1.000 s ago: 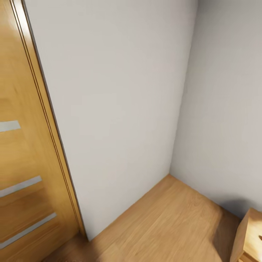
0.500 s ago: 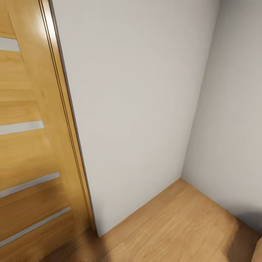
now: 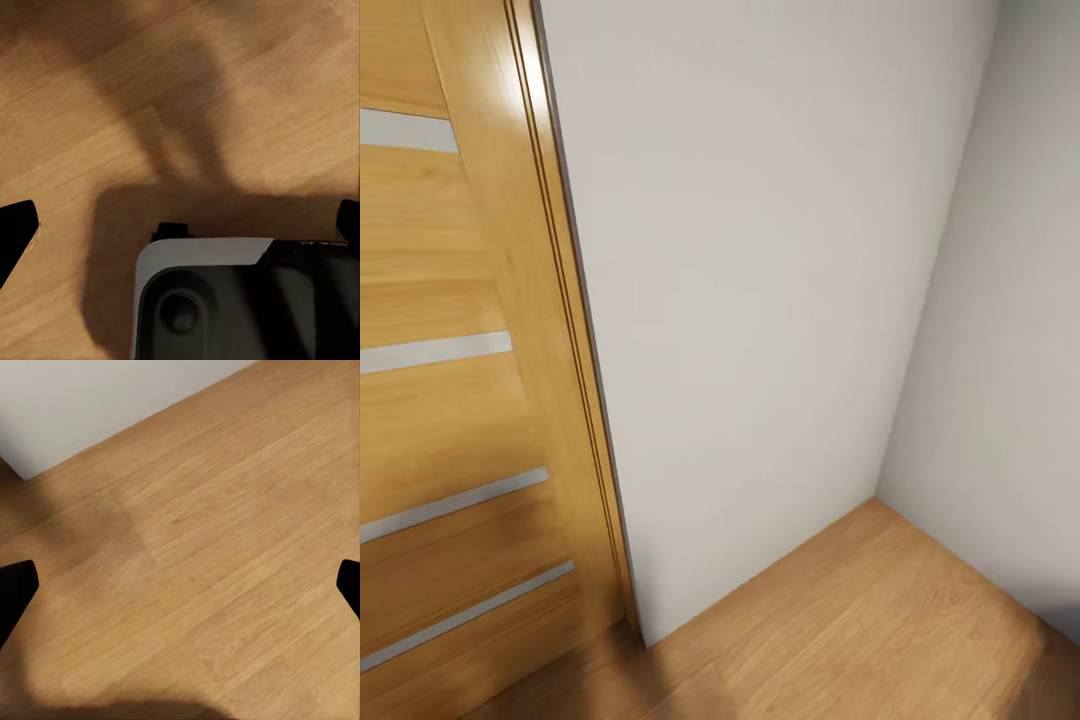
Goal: In the bedroom, organize the workspace by keeping the computer under the desk, ensuring the monitor is on the desk, placing the keyboard on the desk next to the monitor, placing the mouse on the desk next to the keyboard, moving the folder from the swivel chair onto the desk next to the mouse, stacking the notebook on top of the folder with the pen on top of the notebook, and positioning the swivel chair next to the desk.
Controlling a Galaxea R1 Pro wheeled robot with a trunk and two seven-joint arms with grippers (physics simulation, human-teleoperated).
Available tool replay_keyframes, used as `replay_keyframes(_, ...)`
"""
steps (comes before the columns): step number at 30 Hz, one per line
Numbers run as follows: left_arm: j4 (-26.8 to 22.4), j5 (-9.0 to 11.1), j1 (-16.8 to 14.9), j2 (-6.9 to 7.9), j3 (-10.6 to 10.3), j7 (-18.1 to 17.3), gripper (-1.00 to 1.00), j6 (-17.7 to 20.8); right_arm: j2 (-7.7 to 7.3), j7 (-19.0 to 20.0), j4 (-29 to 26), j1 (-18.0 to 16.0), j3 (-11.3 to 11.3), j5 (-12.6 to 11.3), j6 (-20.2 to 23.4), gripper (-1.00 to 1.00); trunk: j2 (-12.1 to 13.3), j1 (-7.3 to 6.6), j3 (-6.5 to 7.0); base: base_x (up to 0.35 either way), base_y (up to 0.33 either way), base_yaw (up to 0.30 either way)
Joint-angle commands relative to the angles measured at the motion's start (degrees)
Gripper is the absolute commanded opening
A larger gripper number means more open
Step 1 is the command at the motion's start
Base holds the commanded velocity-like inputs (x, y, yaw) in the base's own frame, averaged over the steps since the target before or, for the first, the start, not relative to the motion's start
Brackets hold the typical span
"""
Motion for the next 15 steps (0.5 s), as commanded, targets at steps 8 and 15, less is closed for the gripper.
replay_keyframes(8,-0.18,1.12,0.02,1.79,0.58,0.09,1.0,-8.13,0.01,-0.07,0.04,-0.03,0.15,0.4,-0.19,1.0,-0.04,0.01,-0.06,0.0,0.0,0.005)
replay_keyframes(15,-0.17,1.19,-0.01,1.88,0.6,0.19,1.0,-8.4,-0.02,0.0,0.14,-0.03,0.26,0.53,-2.3,1.0,-0.04,0.01,-0.06,0.0,0.0,0.0)
